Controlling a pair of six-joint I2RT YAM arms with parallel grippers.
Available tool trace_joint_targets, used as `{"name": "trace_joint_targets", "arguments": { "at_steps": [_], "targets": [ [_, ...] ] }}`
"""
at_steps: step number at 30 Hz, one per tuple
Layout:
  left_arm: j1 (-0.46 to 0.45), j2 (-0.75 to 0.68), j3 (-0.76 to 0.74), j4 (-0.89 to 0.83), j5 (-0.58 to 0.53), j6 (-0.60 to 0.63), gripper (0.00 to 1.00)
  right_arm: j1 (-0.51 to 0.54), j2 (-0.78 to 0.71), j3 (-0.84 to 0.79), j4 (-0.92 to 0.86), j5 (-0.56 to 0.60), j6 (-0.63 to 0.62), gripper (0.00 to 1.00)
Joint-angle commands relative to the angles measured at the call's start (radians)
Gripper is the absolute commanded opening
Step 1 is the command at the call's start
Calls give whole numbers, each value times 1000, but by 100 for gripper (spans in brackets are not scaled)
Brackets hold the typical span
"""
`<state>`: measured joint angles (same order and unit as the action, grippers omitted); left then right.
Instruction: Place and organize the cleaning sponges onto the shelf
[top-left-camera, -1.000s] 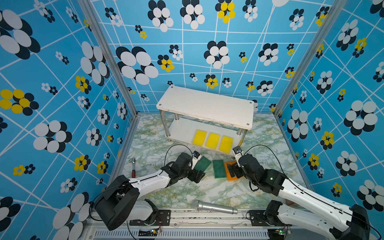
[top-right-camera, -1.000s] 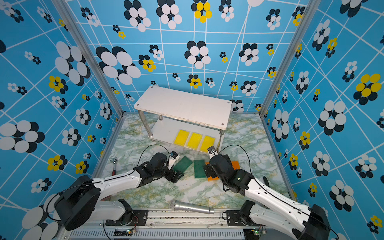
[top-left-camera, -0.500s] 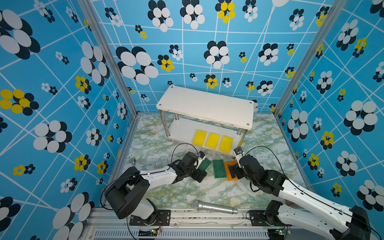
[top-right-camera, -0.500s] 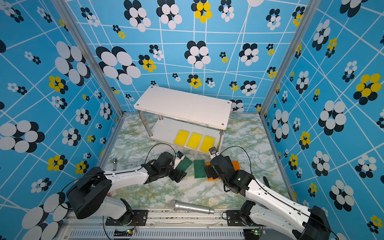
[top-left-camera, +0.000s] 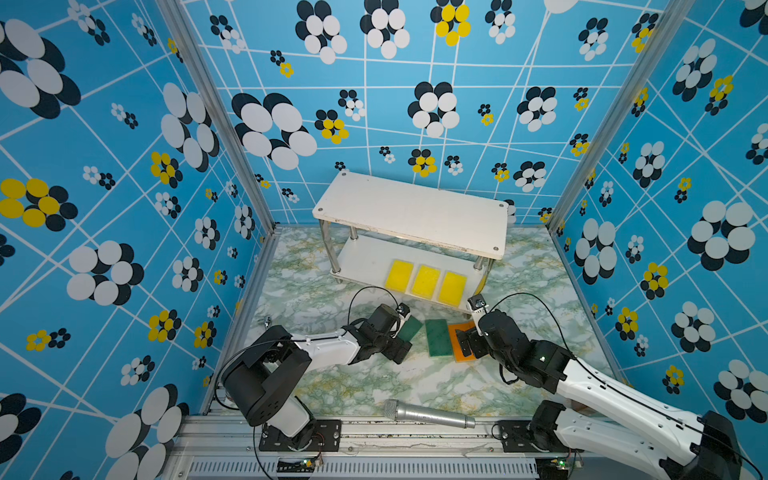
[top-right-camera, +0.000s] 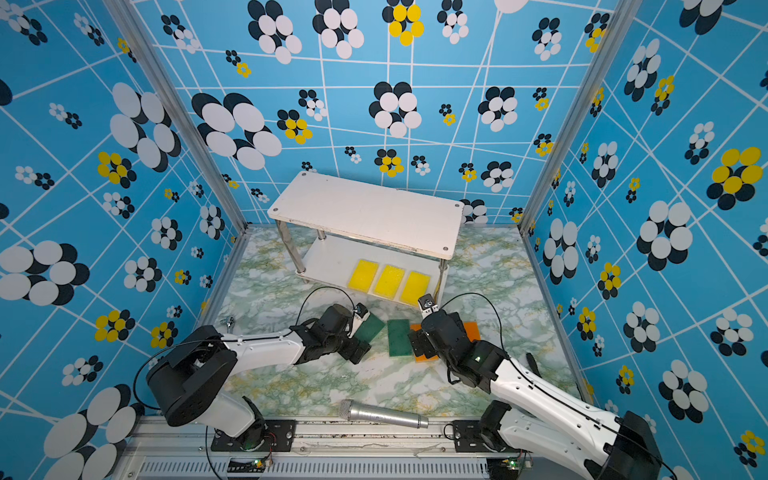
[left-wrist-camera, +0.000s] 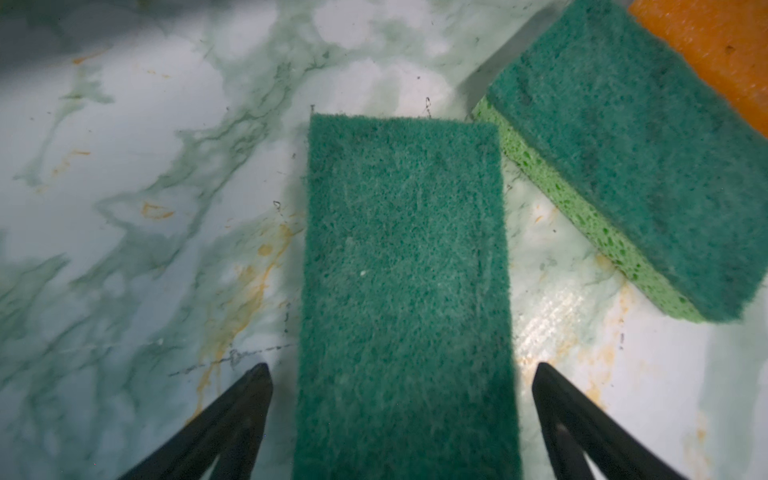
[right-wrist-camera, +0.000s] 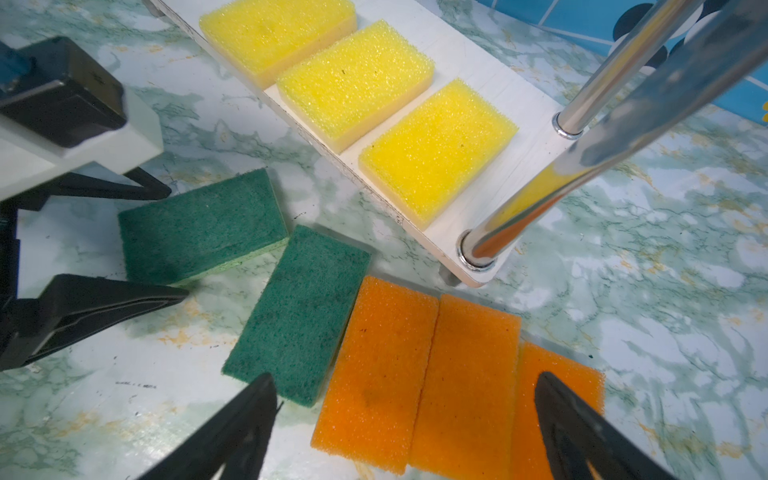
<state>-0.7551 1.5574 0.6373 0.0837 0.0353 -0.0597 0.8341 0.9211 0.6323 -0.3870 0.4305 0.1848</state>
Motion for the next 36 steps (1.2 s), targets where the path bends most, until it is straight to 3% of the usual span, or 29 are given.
{"name": "trace_joint_targets", "arguments": {
  "at_steps": [1, 5, 10, 18, 32, 36],
  "targets": [
    [-11, 24, 13, -6, -8, 3, 99, -7, -2, -9, 14, -13, 18, 99],
    [-13, 39, 14, -1, -11, 3, 99, -8, -4, -11, 14, -14, 19, 99],
    [-17, 59, 25, -10, -26, 9, 91, -8, -6, -12, 17, -15, 19, 99],
    [-48, 82, 20, -16, -60, 9, 86, -9, -8, -12, 18, -14, 19, 99],
    [-70, 71, -36, 5, -125, -41, 85, -9, -9, -15, 25, -15, 19, 99],
    [-70, 81, -35, 1, -128, -46, 76, -10, -10, -16, 23, -15, 18, 99]
  ]
}}
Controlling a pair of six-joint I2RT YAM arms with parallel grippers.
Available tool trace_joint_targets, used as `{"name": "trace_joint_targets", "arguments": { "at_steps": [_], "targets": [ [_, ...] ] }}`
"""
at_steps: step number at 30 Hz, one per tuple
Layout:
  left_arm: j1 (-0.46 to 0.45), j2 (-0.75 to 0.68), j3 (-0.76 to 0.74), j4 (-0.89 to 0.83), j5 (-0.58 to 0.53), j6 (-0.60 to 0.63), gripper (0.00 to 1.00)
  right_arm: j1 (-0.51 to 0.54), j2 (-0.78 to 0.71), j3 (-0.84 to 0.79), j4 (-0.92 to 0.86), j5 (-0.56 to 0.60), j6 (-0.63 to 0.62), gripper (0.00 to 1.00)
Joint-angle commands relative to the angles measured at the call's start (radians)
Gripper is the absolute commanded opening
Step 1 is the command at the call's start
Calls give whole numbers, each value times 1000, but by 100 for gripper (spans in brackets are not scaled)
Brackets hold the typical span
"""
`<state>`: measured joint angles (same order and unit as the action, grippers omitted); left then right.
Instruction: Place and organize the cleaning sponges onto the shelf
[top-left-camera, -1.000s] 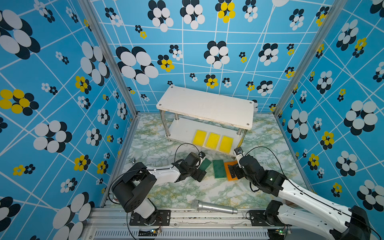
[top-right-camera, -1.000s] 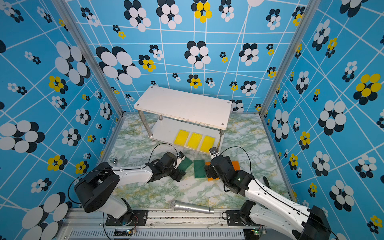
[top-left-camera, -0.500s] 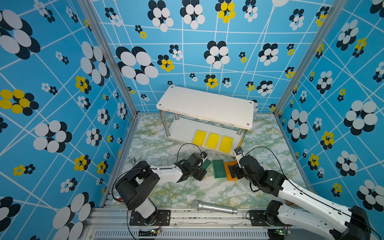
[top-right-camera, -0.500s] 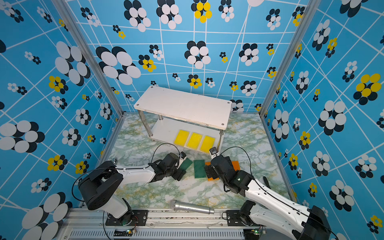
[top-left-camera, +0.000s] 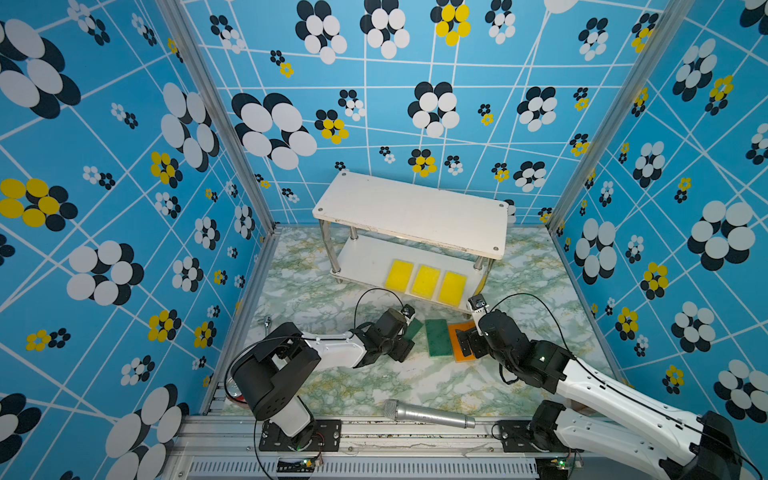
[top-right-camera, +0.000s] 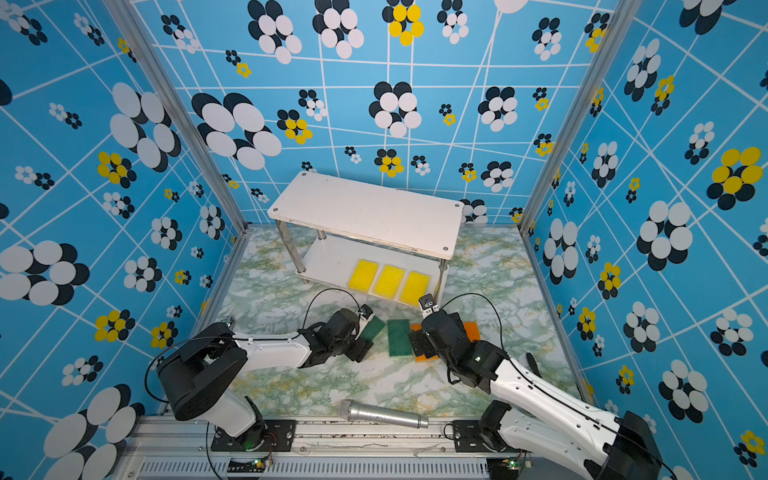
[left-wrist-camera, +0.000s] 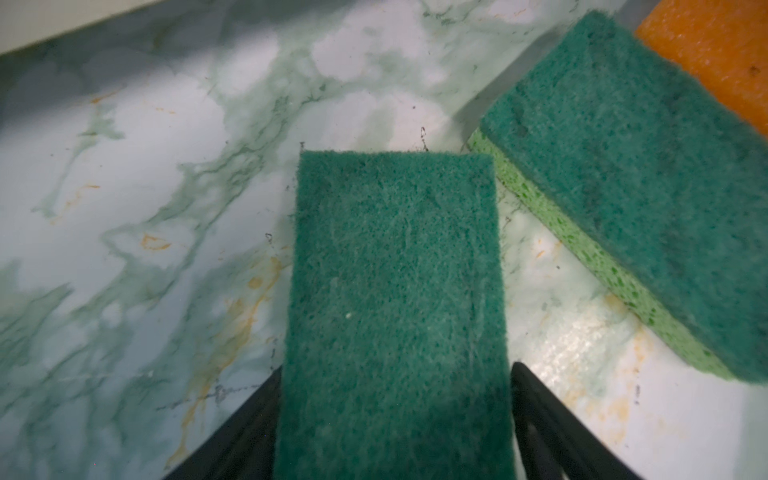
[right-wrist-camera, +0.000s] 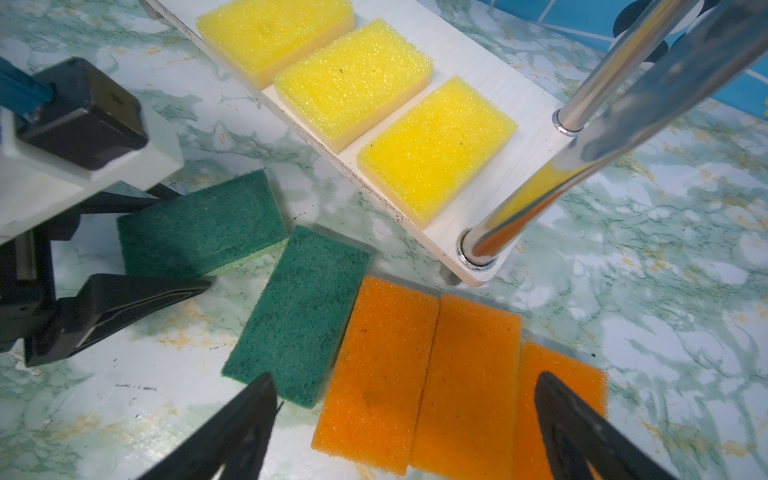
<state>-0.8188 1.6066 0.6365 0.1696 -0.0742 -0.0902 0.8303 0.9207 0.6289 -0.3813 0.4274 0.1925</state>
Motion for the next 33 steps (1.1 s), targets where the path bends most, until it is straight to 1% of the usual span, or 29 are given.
{"name": "trace_joint_targets", "arguments": {
  "at_steps": [1, 6, 13, 17, 22, 26, 33],
  "targets": [
    [-6, 33, -35, -84, -16, -17, 74, -6, -9, -12, 18, -12, 10, 99],
    [-6, 30, -42, -82, -5, -29, 71, -5, -10, -10, 19, -11, 10, 99],
    [-6, -9, -30, -101, -9, -45, 71, -6, -8, -12, 22, -9, 9, 99],
    [-6, -73, 6, -186, -22, -58, 71, -7, -10, -14, 22, -7, 8, 99],
    [-3, -198, 23, -272, -66, -63, 71, -7, -12, -15, 23, -6, 6, 99],
    [30, -308, 25, -329, -74, -71, 73, -7, -7, -14, 26, -6, 4, 99],
    [138, -452, 44, -434, -87, -94, 75, -8, -10, -15, 29, -7, 1, 99]
  ]
}}
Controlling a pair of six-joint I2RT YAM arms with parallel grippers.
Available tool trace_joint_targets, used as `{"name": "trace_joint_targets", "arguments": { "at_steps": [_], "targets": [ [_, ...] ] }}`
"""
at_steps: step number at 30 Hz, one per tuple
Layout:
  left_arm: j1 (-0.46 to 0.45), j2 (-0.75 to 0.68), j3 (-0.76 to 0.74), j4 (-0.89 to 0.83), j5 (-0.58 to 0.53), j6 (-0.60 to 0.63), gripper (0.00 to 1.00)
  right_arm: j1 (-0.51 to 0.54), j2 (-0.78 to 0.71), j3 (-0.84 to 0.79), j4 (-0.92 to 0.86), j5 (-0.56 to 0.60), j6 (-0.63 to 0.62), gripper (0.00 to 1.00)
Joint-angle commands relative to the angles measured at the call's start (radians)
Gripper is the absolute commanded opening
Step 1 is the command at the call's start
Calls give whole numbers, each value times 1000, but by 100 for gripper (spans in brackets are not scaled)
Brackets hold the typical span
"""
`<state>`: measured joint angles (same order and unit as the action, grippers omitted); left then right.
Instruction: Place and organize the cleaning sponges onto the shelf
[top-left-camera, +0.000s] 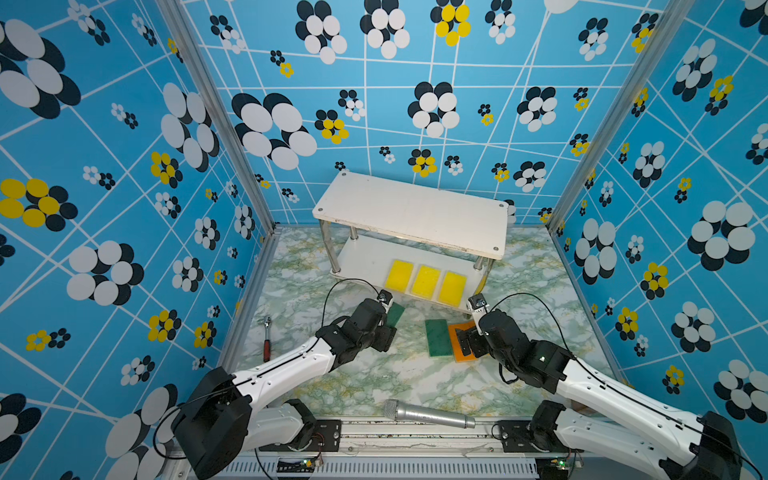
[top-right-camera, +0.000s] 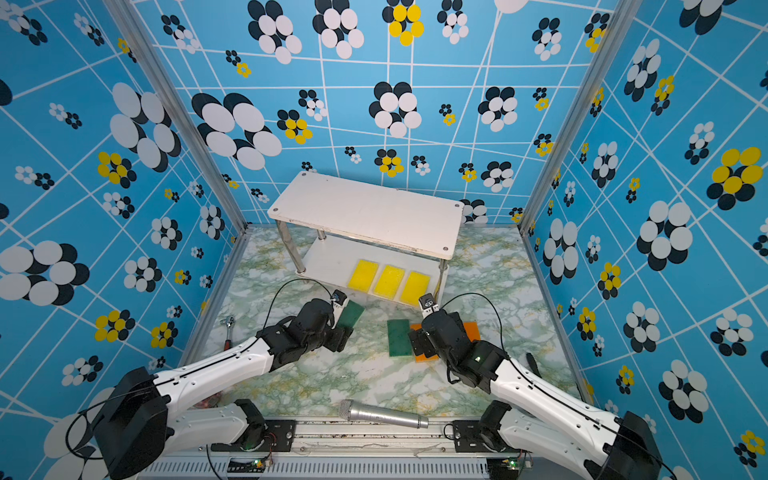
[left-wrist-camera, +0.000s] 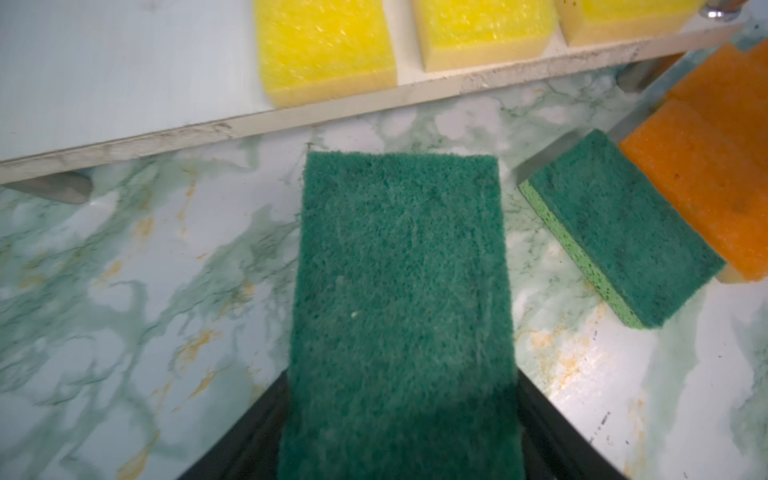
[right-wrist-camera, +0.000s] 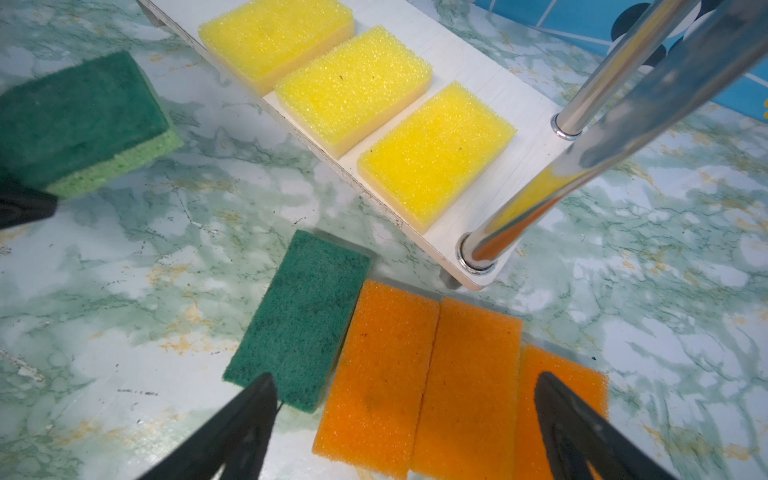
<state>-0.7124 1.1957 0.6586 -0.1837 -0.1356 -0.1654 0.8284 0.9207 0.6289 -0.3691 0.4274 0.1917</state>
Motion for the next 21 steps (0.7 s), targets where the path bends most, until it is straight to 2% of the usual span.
{"name": "trace_joint_targets", "arguments": {
  "at_steps": [1, 8, 16, 21],
  "targets": [
    [49, -59, 19, -82, -27, -15, 75, -6, -10, -15, 17, -7, 0, 99],
    [145, -107, 46, -69, -22, 19, 77, -6, -4, -14, 23, -10, -5, 99],
    [247, -19, 124, 38, -6, 50, 77, -10, 1, -12, 31, -12, -9, 99],
    [249, 49, 153, 25, 4, 52, 74, -9, -34, -26, 22, -6, 1, 99]
  ]
}}
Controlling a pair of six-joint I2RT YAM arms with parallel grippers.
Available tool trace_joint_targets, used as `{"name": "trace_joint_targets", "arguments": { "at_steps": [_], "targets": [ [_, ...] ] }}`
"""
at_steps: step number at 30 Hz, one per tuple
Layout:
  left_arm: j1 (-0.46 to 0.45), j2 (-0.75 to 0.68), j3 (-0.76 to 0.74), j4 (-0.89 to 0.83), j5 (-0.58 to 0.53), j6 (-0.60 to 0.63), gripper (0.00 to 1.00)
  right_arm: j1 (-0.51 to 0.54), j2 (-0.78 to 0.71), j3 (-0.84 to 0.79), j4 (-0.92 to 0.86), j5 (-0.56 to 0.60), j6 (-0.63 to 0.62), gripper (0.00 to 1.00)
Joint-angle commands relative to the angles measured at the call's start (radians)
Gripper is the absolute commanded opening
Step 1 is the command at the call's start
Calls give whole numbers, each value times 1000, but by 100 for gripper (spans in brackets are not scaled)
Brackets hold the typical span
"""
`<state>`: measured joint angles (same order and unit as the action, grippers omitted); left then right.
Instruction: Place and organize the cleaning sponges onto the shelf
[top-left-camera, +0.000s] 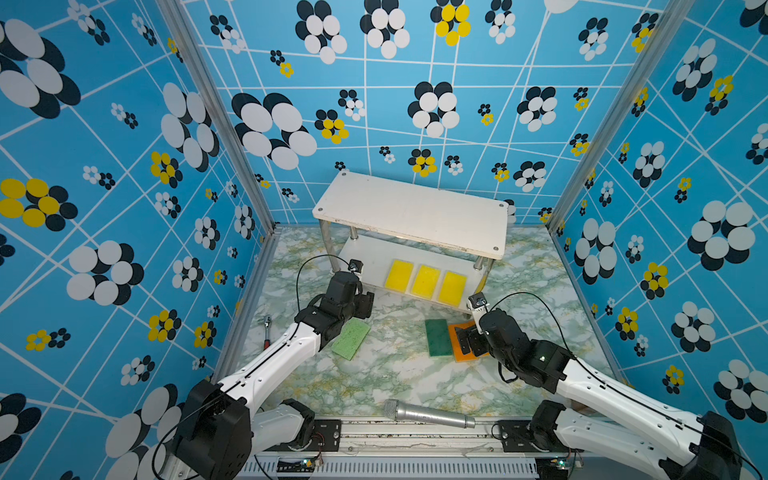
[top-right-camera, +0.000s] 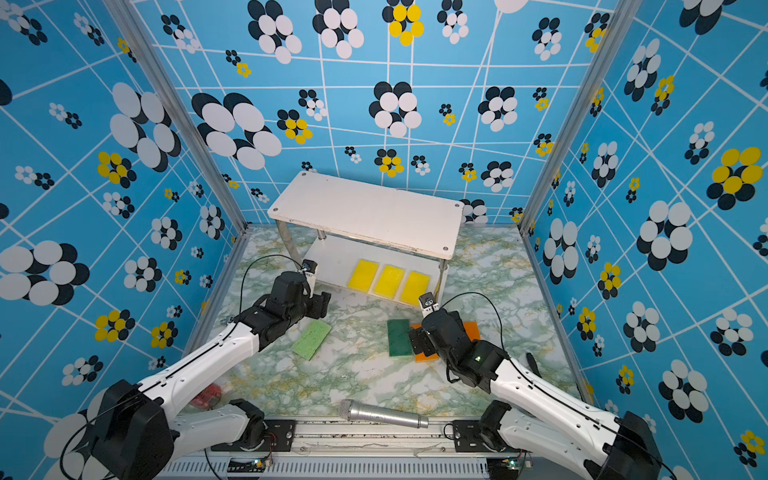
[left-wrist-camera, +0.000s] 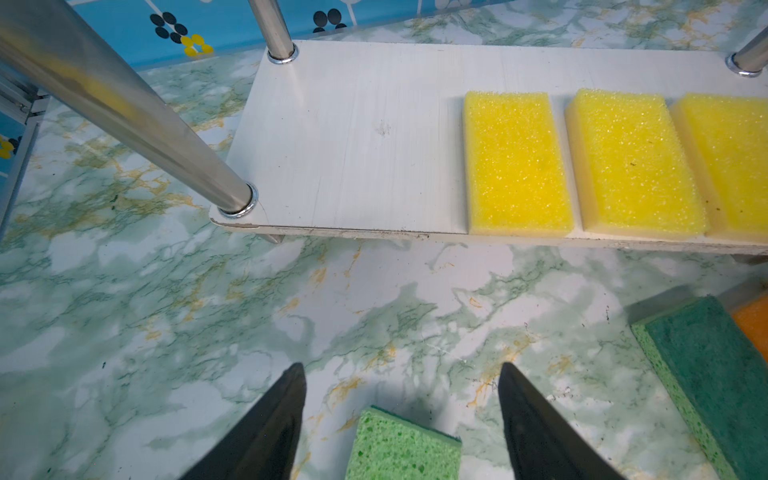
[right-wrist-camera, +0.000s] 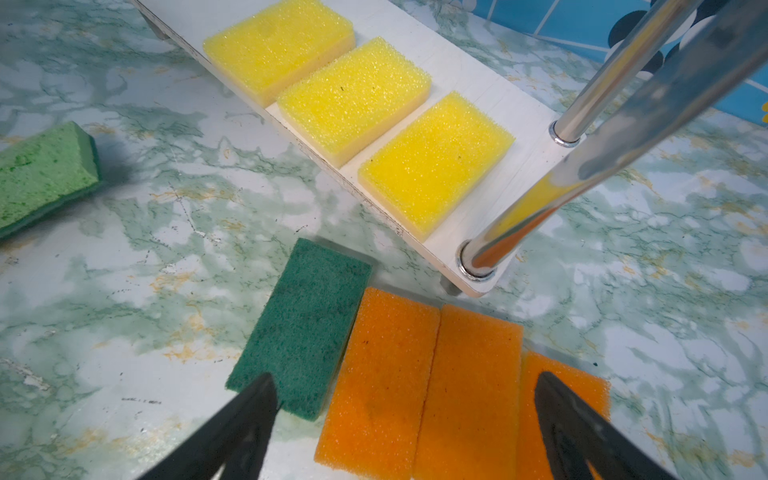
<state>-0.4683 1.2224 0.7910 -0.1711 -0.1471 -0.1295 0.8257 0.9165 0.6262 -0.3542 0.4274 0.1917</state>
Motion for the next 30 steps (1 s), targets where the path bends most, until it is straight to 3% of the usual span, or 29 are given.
{"name": "trace_joint_targets", "arguments": {
  "at_steps": [1, 5, 10, 18, 23, 30],
  "targets": [
    [5, 29, 21, 10, 20, 17, 73, -7, -39, -26, 8, -6, 0, 99],
    [7, 23, 26, -54, -4, 1, 77, -9, -53, -27, -8, -3, 5, 99],
    [5, 5, 57, -207, 18, -36, 99, -8, -24, 1, -15, -31, 6, 99],
    [5, -70, 13, -324, 16, -120, 99, -8, 101, 73, -27, -68, -24, 99],
    [7, -44, 26, -440, 43, -194, 99, 4, 186, 118, 9, -142, -39, 99],
    [11, -60, 2, -503, 56, -270, 99, 125, 378, 248, 25, -150, -101, 99]
  ]
}}
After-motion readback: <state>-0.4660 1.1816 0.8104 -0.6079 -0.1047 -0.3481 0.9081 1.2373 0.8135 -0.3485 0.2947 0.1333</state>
